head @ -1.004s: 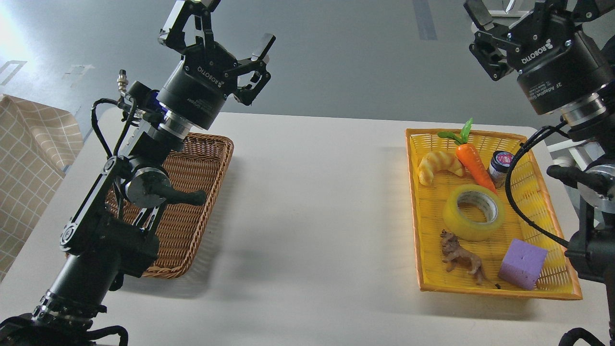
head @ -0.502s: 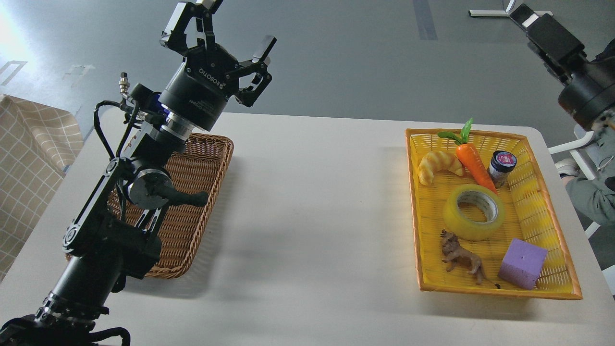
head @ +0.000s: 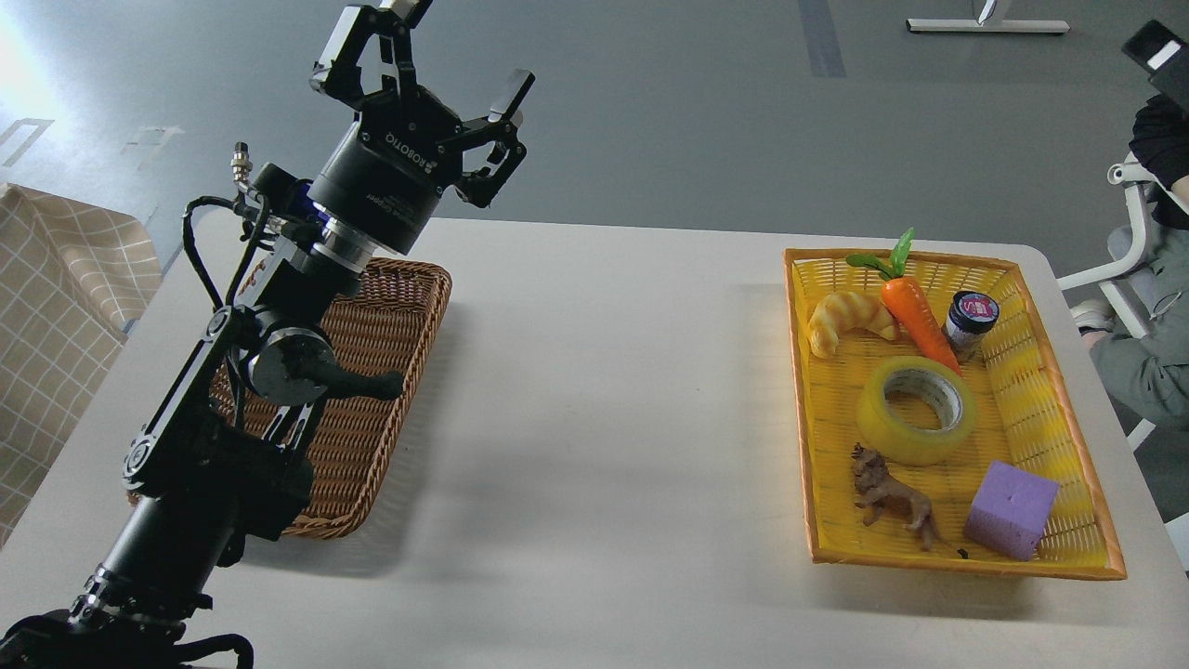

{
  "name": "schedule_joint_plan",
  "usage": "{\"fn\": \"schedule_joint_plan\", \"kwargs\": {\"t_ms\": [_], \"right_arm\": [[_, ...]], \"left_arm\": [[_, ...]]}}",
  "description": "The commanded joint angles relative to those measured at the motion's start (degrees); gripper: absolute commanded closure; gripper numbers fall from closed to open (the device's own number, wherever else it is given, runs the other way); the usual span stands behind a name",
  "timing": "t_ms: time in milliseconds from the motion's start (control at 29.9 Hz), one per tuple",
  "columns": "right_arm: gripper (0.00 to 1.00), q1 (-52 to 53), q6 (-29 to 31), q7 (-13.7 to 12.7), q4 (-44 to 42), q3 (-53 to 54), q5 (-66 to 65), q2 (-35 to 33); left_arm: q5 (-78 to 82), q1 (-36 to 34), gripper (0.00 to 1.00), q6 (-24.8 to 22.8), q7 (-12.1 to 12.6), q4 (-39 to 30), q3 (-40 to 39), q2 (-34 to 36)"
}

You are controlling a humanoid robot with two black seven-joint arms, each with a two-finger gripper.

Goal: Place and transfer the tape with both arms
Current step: 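Move the right gripper down toward the yellow tape roll in the tray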

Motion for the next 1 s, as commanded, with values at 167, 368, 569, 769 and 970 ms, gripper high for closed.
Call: {"fn": "schedule_joint_plan", "kwargs": {"t_ms": [167,368,569,769,970], "right_arm": [[0.00,-10.6,0.0,-2.0,1.6,-0.1,-5.1,-0.5],[0.00,-11.9,0.0,-4.5,1.9,-4.4,-6.1,-0.4],[0.00,-11.8,0.0,-4.4,1.8,-8.9,-10.4,-0.5],[0.00,-11.0,0.0,-4.2,0.9,-16.6,-21.5,1.6],[0.00,-10.4,0.0,-3.8,-2.5,-20.3,-24.4,2.8]], "left_arm": [[0.3,0.0,0.02,0.0,0.0,0.0,0.0,-0.1],[0.4,0.0,0.02,0.0,0.0,0.0,0.1,-0.2],[0.4,0.1,0.02,0.0,0.0,0.0,0.0,-0.1],[0.4,0.9,0.02,0.0,0.0,0.0,0.0,-0.1],[0.4,1.5,0.02,-0.1,-0.1,0.0,-0.1,0.0]]}}
